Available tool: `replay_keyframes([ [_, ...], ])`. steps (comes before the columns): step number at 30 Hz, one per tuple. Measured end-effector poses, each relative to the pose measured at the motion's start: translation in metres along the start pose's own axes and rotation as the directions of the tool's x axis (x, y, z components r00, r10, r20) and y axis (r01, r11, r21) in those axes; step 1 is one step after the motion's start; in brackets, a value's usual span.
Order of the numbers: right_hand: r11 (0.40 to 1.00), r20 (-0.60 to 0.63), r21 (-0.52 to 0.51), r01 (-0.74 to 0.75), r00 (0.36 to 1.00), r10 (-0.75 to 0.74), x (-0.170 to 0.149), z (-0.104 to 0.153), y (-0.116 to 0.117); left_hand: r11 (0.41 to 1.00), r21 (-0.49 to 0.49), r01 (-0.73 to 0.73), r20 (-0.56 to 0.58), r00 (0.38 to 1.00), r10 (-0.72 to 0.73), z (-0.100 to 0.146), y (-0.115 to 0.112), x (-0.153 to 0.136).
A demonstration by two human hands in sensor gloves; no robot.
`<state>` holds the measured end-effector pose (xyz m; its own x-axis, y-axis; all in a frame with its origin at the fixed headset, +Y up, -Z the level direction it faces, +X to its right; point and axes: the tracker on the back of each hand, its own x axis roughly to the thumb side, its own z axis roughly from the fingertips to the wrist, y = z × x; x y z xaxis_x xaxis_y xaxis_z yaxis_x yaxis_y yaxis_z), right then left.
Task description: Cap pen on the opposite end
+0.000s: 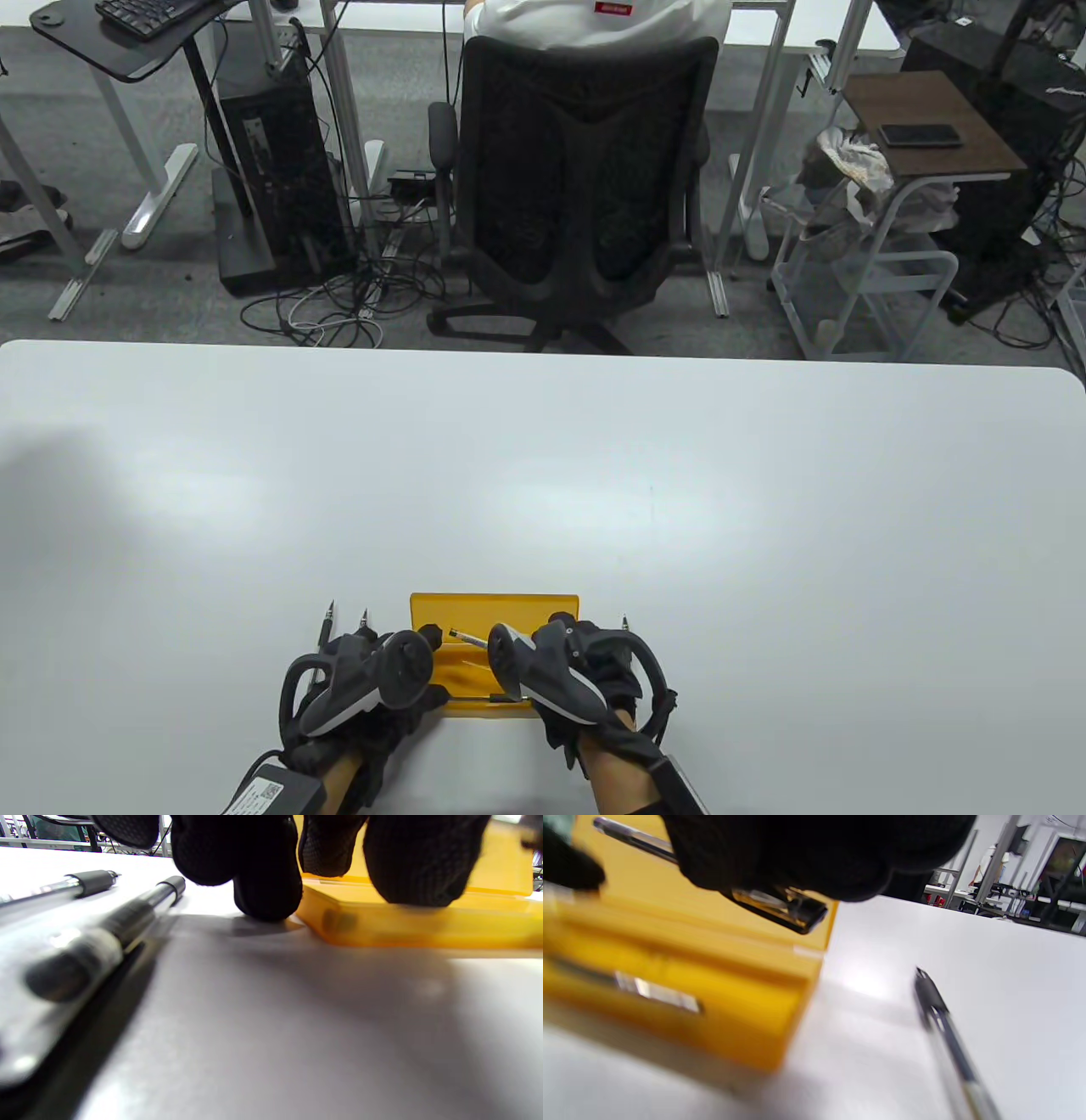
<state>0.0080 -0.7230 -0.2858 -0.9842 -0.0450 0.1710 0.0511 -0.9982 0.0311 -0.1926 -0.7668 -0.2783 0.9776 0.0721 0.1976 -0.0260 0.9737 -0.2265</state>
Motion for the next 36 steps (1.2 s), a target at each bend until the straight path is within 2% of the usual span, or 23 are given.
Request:
replay_keyframes([
  [2,0.984,-0.017,-0.030,0.174,0.984,-0.175,-0.009,0.004,-0.011,1.000,0.016,0.001,0.006,1.000,-0.001,0.001,0.000,-0.001],
  [4,0.930,-0.018,-0.009,0.369,0.929,-0.369,-0.018,0.009,-0.018,0.999,0.030,-0.012,0.011,1.000,0.012,0.002,0.000,-0.002],
  [6,0.872,-0.019,0.016,0.490,0.872,-0.490,-0.023,0.011,-0.019,0.996,0.057,-0.072,0.019,0.997,0.071,0.005,0.005,-0.006],
  [7,0.850,-0.024,0.028,0.526,0.851,-0.525,-0.025,0.011,-0.019,0.991,0.081,-0.104,0.023,0.995,0.102,0.008,0.008,-0.008],
  [10,0.733,-0.042,0.090,0.674,0.738,-0.673,-0.028,0.010,-0.015,0.964,0.207,-0.169,0.041,0.986,0.164,0.020,0.026,-0.013],
  [12,0.731,-0.038,0.094,0.676,0.736,-0.676,-0.028,0.010,-0.015,0.958,0.260,-0.119,0.036,0.993,0.113,0.026,0.034,-0.015],
  [14,0.739,-0.026,0.103,0.665,0.745,-0.667,-0.026,0.011,-0.015,0.942,0.286,-0.177,0.068,0.984,0.164,0.032,0.039,-0.016],
  [15,0.734,-0.015,0.123,0.668,0.740,-0.672,-0.023,0.011,-0.015,0.910,0.271,-0.313,0.104,0.950,0.296,0.035,0.039,-0.017],
  [17,0.714,0.002,0.172,0.679,0.724,-0.690,-0.017,0.012,-0.014,0.789,0.223,-0.572,0.158,0.820,0.550,0.037,0.036,-0.017],
  [19,0.699,0.026,0.231,0.677,0.714,-0.700,-0.009,0.013,-0.012,0.611,0.133,-0.781,0.190,0.625,0.757,0.037,0.031,-0.015],
  [20,0.693,0.029,0.253,0.676,0.710,-0.703,-0.007,0.014,-0.012,0.550,0.108,-0.828,0.188,0.560,0.807,0.037,0.029,-0.015],
  [21,0.680,0.036,0.283,0.676,0.701,-0.712,-0.003,0.014,-0.010,0.464,0.087,-0.882,0.180,0.472,0.863,0.037,0.026,-0.013],
  [23,0.641,0.025,0.332,0.692,0.673,-0.739,0.000,0.014,-0.008,0.363,0.061,-0.930,0.177,0.368,0.913,0.037,0.023,-0.013],
  [25,0.596,0.027,0.354,0.721,0.629,-0.777,0.000,0.014,-0.006,0.314,0.064,-0.947,0.186,0.321,0.929,0.038,0.024,-0.016],
  [27,0.535,0.026,0.361,0.764,0.565,-0.825,-0.001,0.014,-0.007,0.312,0.108,-0.944,0.230,0.329,0.916,0.039,0.027,-0.020],
  [29,0.456,0.013,0.442,0.773,0.503,-0.864,0.002,0.014,-0.008,0.271,0.148,-0.951,0.245,0.301,0.922,0.041,0.028,-0.026],
  [30,0.448,0.007,0.417,0.790,0.491,-0.871,0.003,0.014,-0.009,0.258,0.134,-0.957,0.255,0.284,0.924,0.042,0.028,-0.027],
  [31,0.454,-0.004,0.340,0.824,0.484,-0.875,0.004,0.015,-0.008,0.221,0.125,-0.967,0.264,0.248,0.932,0.043,0.028,-0.027],
  [32,0.432,-0.021,0.299,0.851,0.459,-0.888,0.006,0.014,-0.007,0.198,0.124,-0.972,0.267,0.225,0.937,0.044,0.029,-0.029],
  [34,0.358,-0.063,0.322,0.877,0.397,-0.916,0.009,0.014,-0.007,0.207,0.104,-0.973,0.287,0.229,0.930,0.043,0.032,-0.030],
  [35,0.365,-0.065,0.314,0.877,0.403,-0.913,0.010,0.015,-0.008,0.223,0.084,-0.971,0.296,0.238,0.925,0.043,0.034,-0.030],
  [36,0.414,-0.041,0.318,0.853,0.449,-0.893,0.012,0.015,-0.009,0.246,0.075,-0.966,0.304,0.257,0.917,0.043,0.036,-0.029],
])
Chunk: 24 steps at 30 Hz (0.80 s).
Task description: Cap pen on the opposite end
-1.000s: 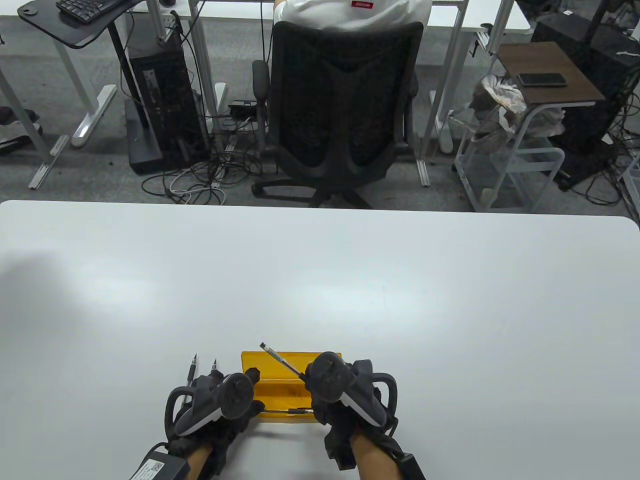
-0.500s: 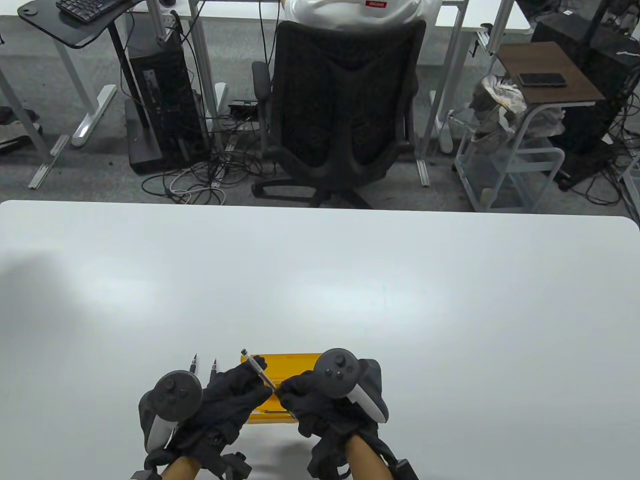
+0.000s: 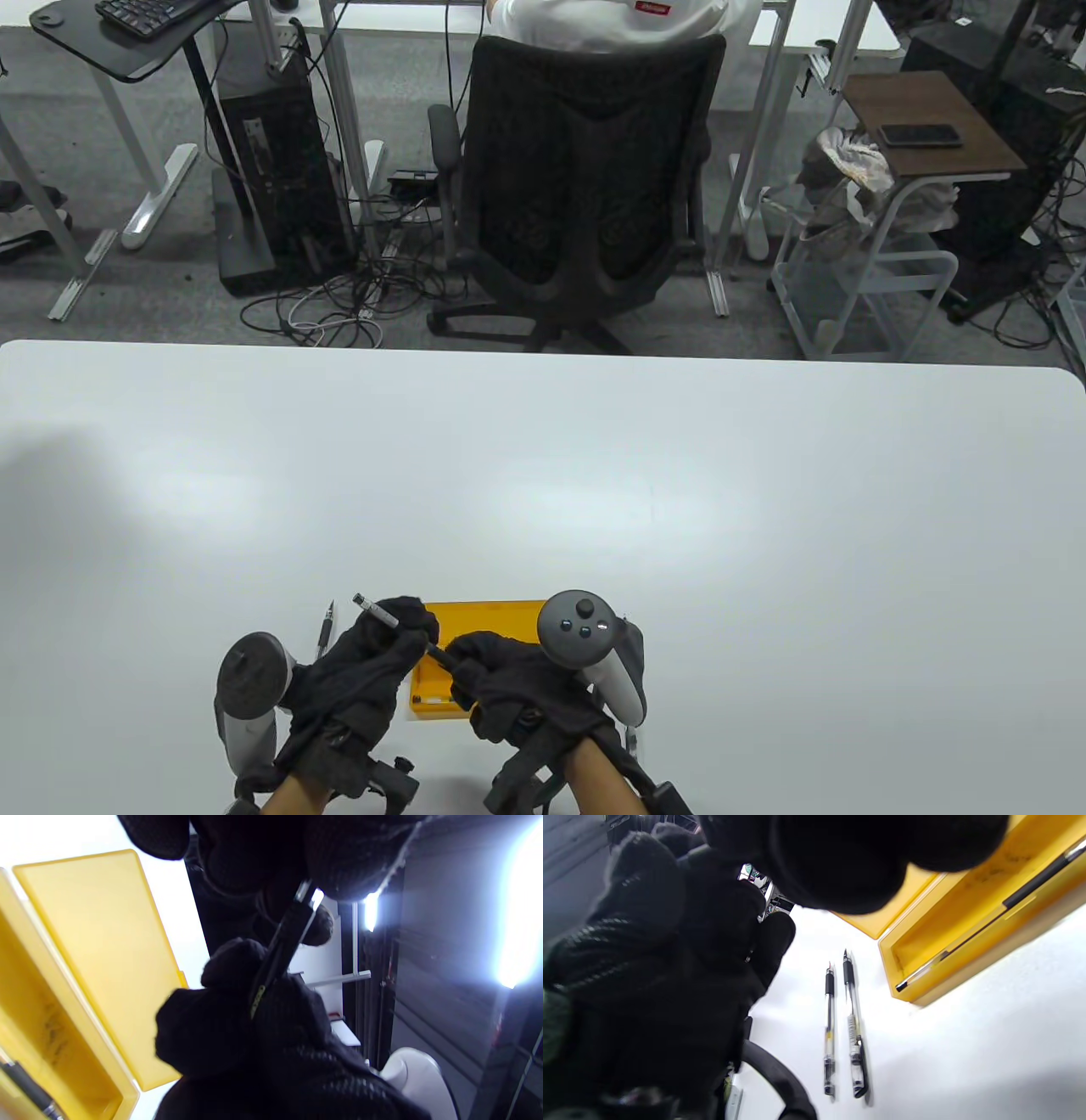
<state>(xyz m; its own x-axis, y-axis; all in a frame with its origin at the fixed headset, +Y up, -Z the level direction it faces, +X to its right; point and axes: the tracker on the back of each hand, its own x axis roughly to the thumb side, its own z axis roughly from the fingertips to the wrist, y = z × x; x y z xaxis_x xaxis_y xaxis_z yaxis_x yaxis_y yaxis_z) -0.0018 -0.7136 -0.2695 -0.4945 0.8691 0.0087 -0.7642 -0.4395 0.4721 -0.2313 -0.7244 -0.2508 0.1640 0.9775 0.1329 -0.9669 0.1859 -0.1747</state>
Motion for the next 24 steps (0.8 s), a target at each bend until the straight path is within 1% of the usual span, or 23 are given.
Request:
replay_keyframes([
  [1,0.999,0.003,-0.005,-0.041,0.999,0.041,0.003,0.001,0.000,0.999,0.025,0.022,0.004,1.000,-0.022,0.001,0.000,0.003],
  [2,0.999,0.021,-0.020,-0.048,0.999,0.049,0.007,0.002,0.000,0.996,0.074,0.046,0.004,0.999,-0.047,0.001,0.002,0.005],
  [3,0.999,0.036,-0.023,-0.047,0.998,0.048,0.009,0.002,-0.001,0.995,0.086,0.049,0.008,0.999,-0.050,0.001,0.003,0.006],
  [5,0.995,0.065,-0.088,-0.052,0.996,0.058,0.018,0.007,-0.004,0.989,0.136,0.058,0.007,0.998,-0.059,0.000,0.006,0.012],
  [6,0.980,0.000,-0.115,-0.161,0.987,0.162,0.017,0.009,-0.006,0.957,0.287,0.047,0.000,0.999,-0.049,0.003,0.023,0.014],
  [7,0.946,-0.019,-0.121,-0.300,0.954,0.300,0.011,0.015,-0.015,0.921,0.384,0.066,-0.010,0.998,-0.067,0.003,0.048,0.012],
  [8,0.938,-0.018,-0.160,-0.307,0.951,0.308,0.006,0.017,-0.023,0.899,0.433,0.064,-0.017,0.998,-0.062,0.006,0.059,0.010],
  [9,0.951,-0.023,-0.213,-0.224,0.974,0.225,0.002,0.015,-0.032,0.902,0.423,0.084,-0.002,0.996,-0.092,0.009,0.062,0.007],
  [10,0.964,-0.028,-0.236,-0.122,0.992,0.119,-0.002,0.012,-0.037,0.911,0.393,0.124,0.024,0.989,-0.145,0.010,0.058,0.006],
  [11,0.967,-0.021,-0.252,-0.030,0.999,0.026,-0.005,0.011,-0.039,0.911,0.362,0.196,0.027,0.975,-0.220,0.010,0.054,0.008],
  [12,0.960,0.001,-0.279,0.009,1.000,-0.009,-0.007,0.011,-0.039,0.899,0.341,0.274,0.048,0.950,-0.308,0.009,0.051,0.013],
  [13,0.952,0.002,-0.307,-0.003,1.000,0.004,-0.007,0.013,-0.038,0.880,0.325,0.347,0.065,0.920,-0.386,0.007,0.049,0.017],
  [14,0.945,0.001,-0.323,-0.058,0.998,0.062,-0.007,0.015,-0.038,0.855,0.299,0.423,0.085,0.881,-0.465,0.005,0.045,0.020],
  [16,0.929,0.012,-0.356,-0.100,0.994,0.112,-0.007,0.019,-0.040,0.813,0.251,0.526,0.126,0.815,-0.566,0.005,0.034,0.025],
  [18,0.930,0.036,-0.364,-0.060,0.996,0.078,-0.007,0.020,-0.043,0.711,0.224,0.666,0.181,0.689,-0.702,0.006,0.020,0.029],
  [19,0.937,0.055,-0.347,-0.027,0.997,0.049,-0.008,0.019,-0.045,0.624,0.205,0.755,0.219,0.586,-0.780,0.007,0.012,0.033],
  [21,0.937,0.073,-0.349,-0.011,0.997,0.039,-0.008,0.021,-0.047,0.494,0.198,0.847,0.282,0.433,-0.856,0.009,0.001,0.037],
  [23,0.946,0.092,-0.325,-0.017,0.995,0.049,-0.008,0.022,-0.048,0.422,0.196,0.885,0.303,0.354,-0.885,0.010,-0.007,0.039],
  [24,0.948,0.104,-0.318,-0.010,0.993,0.046,-0.008,0.022,-0.048,0.409,0.198,0.891,0.308,0.340,-0.889,0.010,-0.009,0.040],
])
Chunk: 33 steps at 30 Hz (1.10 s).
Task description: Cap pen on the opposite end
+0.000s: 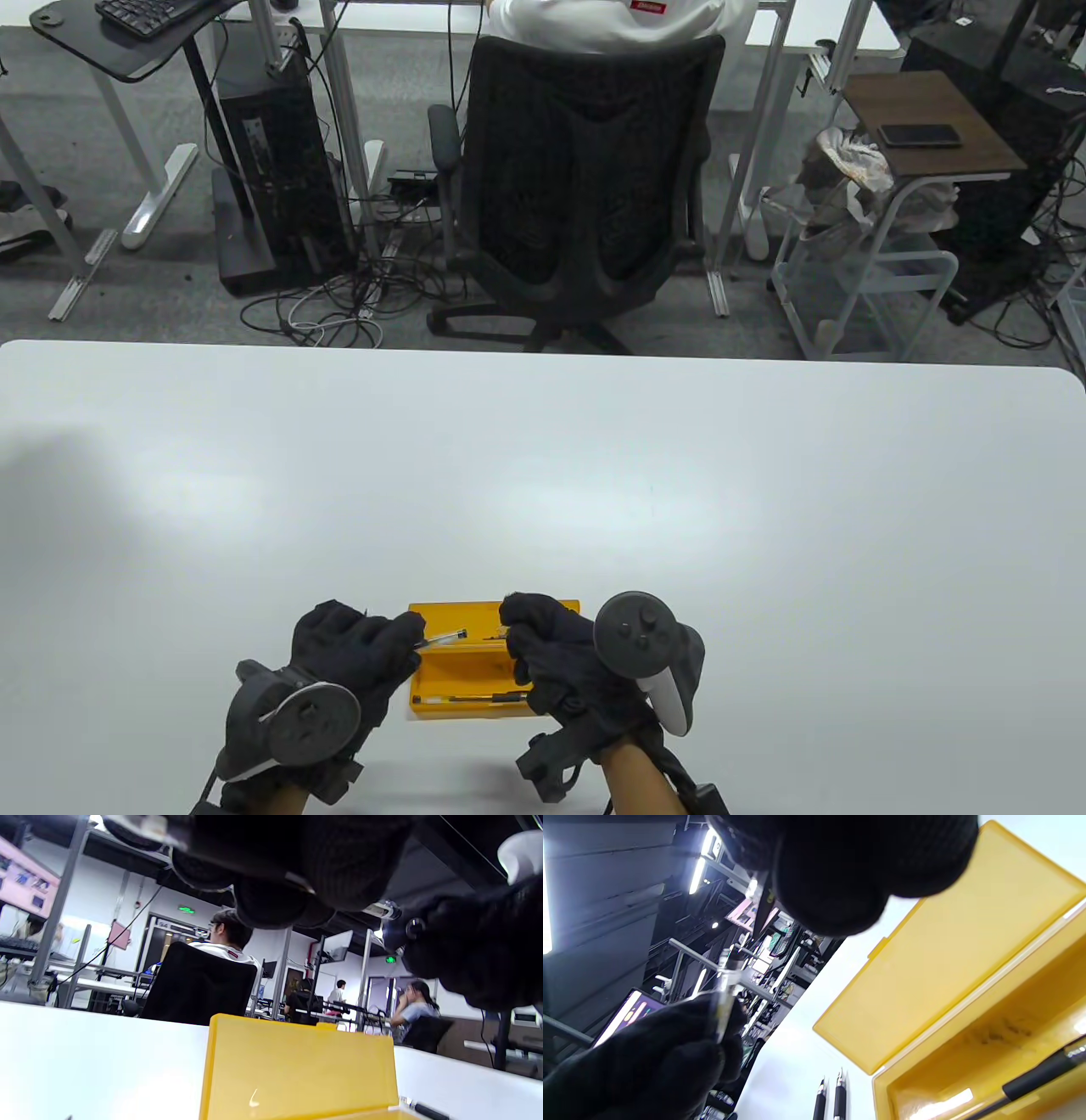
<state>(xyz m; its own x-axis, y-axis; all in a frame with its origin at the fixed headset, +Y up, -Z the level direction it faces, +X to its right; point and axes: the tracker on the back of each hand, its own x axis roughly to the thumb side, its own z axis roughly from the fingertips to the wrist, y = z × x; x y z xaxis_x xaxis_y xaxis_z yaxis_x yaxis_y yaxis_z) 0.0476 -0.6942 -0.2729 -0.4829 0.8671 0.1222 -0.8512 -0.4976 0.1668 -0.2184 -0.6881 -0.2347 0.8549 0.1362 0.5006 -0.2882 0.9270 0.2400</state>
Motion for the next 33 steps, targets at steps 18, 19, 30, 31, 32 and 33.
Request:
replay_keyframes([
  [18,0.997,0.017,0.073,-0.008,1.000,0.007,-0.001,-0.002,0.014,0.999,-0.021,0.032,0.043,0.999,-0.031,-0.002,-0.003,0.010],
  [19,0.997,0.012,0.074,0.002,1.000,-0.003,-0.001,-0.002,0.015,0.999,-0.024,0.031,0.043,0.999,-0.030,-0.002,-0.003,0.009],
  [30,0.985,-0.135,0.167,0.031,0.991,-0.008,-0.007,-0.004,0.017,0.998,-0.031,0.055,0.086,0.995,-0.052,-0.004,-0.006,0.022],
  [31,0.985,-0.111,0.165,-0.053,0.991,0.072,-0.003,-0.003,0.018,0.997,-0.032,0.074,0.095,0.993,-0.071,-0.005,-0.005,0.023],
  [32,0.972,-0.066,0.160,-0.173,0.981,0.185,0.003,-0.001,0.020,0.994,-0.028,0.106,0.116,0.988,-0.103,-0.004,-0.005,0.026],
  [33,0.962,-0.035,0.157,-0.224,0.972,0.233,0.007,0.000,0.022,0.991,-0.024,0.128,0.127,0.984,-0.124,-0.005,-0.004,0.027],
])
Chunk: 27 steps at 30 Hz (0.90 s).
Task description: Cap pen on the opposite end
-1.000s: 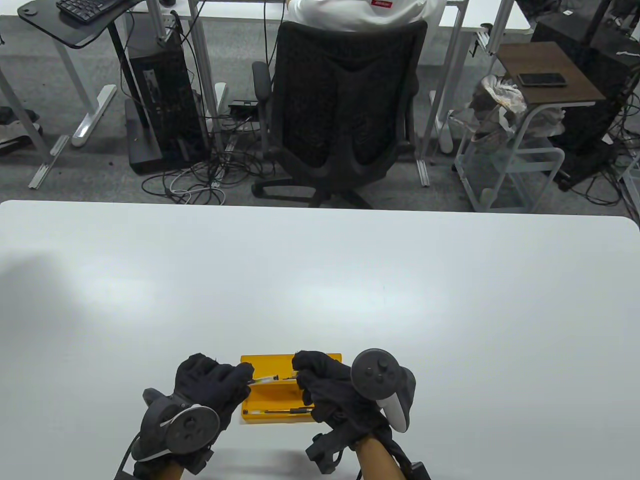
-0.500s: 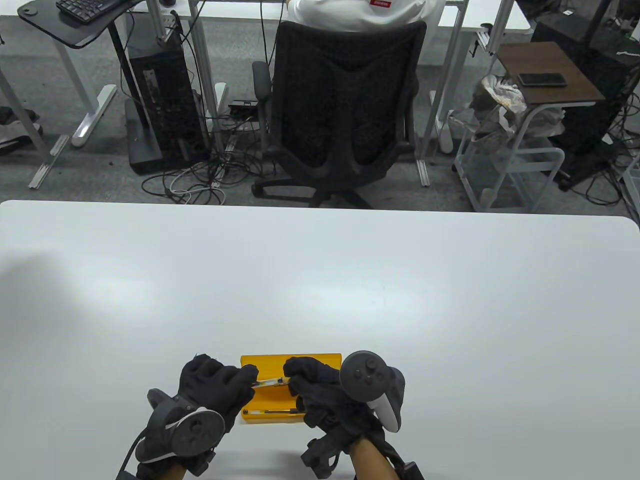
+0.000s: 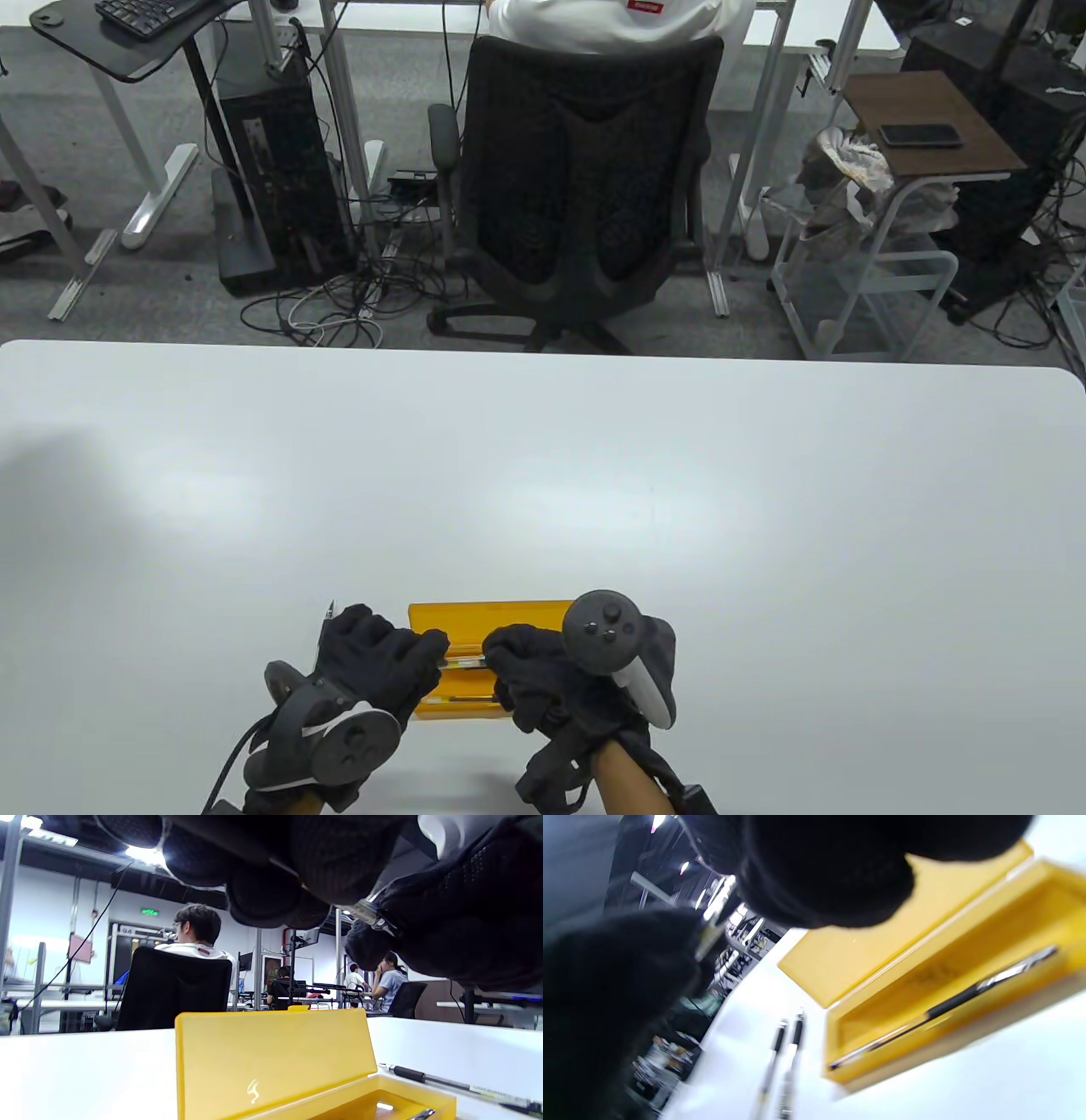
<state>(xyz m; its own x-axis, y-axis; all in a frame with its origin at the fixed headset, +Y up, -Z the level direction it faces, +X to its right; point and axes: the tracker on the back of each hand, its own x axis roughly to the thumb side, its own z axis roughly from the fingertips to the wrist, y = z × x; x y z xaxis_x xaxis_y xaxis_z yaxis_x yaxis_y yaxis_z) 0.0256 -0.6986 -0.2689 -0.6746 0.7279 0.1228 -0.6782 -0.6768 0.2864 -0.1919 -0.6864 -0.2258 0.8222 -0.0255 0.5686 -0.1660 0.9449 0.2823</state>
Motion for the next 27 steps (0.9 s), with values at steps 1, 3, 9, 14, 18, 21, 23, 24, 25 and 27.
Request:
replay_keyframes([
  [1,0.999,0.018,-0.016,-0.043,0.999,0.043,0.004,0.002,0.000,1.000,0.005,0.000,0.009,1.000,0.000,0.000,0.002,0.000],
  [3,0.999,0.046,-0.022,-0.028,0.999,0.029,0.010,0.003,-0.001,0.999,0.030,-0.026,0.006,1.000,0.026,0.000,0.005,0.001],
  [9,0.992,0.075,0.064,-0.106,0.992,0.102,0.013,0.003,0.005,0.999,0.050,0.017,0.020,1.000,-0.018,0.003,0.009,-0.003],
  [14,0.970,0.078,0.187,-0.152,0.987,0.140,0.013,0.000,0.012,0.999,0.035,-0.023,0.052,0.998,0.021,0.005,0.007,-0.001],
  [18,0.952,0.085,0.219,-0.213,0.976,0.199,0.011,-0.001,0.011,0.999,0.021,-0.031,0.083,0.996,0.030,0.004,0.003,0.003],
  [21,0.966,0.106,0.218,-0.141,0.987,0.120,0.012,-0.001,0.010,0.998,0.028,-0.049,0.087,0.995,0.047,0.003,0.003,0.004],
  [23,0.958,0.114,0.248,-0.146,0.986,0.121,0.012,-0.001,0.013,0.999,0.029,-0.046,0.097,0.994,0.043,0.004,0.003,0.005],
  [24,0.954,0.121,0.254,-0.158,0.984,0.131,0.013,-0.002,0.016,0.999,0.020,-0.044,0.107,0.993,0.041,0.004,0.002,0.006],
  [25,0.945,0.126,0.272,-0.179,0.981,0.150,0.014,-0.003,0.021,0.999,0.013,-0.037,0.116,0.993,0.035,0.005,0.000,0.007],
  [27,0.931,0.128,0.301,-0.204,0.977,0.173,0.013,-0.004,0.025,1.000,-0.003,-0.029,0.117,0.993,0.029,0.005,-0.001,0.007],
])
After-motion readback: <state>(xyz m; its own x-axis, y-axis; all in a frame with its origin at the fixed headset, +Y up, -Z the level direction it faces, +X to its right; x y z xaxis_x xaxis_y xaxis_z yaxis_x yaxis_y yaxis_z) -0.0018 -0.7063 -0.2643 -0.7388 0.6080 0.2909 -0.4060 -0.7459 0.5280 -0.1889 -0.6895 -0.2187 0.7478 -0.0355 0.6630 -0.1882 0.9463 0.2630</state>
